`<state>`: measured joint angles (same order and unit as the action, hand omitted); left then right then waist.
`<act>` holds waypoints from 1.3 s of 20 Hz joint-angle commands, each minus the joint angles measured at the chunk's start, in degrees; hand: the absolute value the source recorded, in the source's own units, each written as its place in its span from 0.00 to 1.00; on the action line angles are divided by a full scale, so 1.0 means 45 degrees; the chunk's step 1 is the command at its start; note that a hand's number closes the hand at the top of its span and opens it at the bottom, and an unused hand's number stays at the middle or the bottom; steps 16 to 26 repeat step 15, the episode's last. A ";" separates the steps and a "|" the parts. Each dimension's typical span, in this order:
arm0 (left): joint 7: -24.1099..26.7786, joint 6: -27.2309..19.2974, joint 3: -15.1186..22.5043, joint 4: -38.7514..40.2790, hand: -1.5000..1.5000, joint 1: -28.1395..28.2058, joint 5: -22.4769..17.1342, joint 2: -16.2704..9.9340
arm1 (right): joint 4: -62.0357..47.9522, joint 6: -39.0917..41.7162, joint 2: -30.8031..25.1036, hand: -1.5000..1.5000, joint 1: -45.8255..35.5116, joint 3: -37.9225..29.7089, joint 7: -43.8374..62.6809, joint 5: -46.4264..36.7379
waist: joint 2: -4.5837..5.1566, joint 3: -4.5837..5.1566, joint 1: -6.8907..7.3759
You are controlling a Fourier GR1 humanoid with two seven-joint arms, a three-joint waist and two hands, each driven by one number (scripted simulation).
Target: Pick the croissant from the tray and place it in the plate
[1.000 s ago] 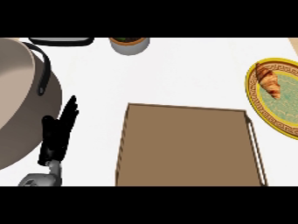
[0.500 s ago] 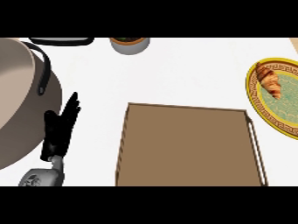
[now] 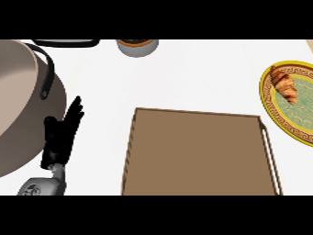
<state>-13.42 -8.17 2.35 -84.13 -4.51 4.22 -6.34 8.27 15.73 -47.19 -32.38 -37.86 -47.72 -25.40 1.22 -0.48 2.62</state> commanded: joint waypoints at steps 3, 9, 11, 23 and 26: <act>0.0050 0.0153 -0.0060 0.0072 0.50 0.0048 -0.0128 -0.0001 | -0.0122 -0.0027 -0.0582 0.00 0.0071 -0.0454 0.0230 0.0404 | 0.0039 -0.0014 0.0069; -0.0413 0.0020 -0.0034 -0.0116 0.50 -0.0335 -0.0037 0.0055 | -0.0204 -0.0506 -0.0591 0.00 0.0553 -0.0582 0.0231 0.0484 | 0.0036 -0.0032 0.0032; 0.0093 0.0379 -0.0434 0.0309 0.50 -0.0206 -0.0301 -0.0336 | -0.0109 -0.0457 -0.0690 0.00 0.0473 -0.0701 0.0087 0.0595 | 0.0085 -0.0038 0.0097; 0.0039 -0.0338 0.0225 0.0430 0.50 -0.0400 0.0284 0.0525 | -0.0101 -0.0856 -0.0708 0.00 0.0444 -0.0578 0.0451 0.0446 | 0.0068 -0.0031 0.0041; 0.0039 -0.0338 0.0225 0.0430 0.50 -0.0400 0.0284 0.0525 | -0.0101 -0.0856 -0.0708 0.00 0.0444 -0.0578 0.0451 0.0446 | 0.0068 -0.0031 0.0041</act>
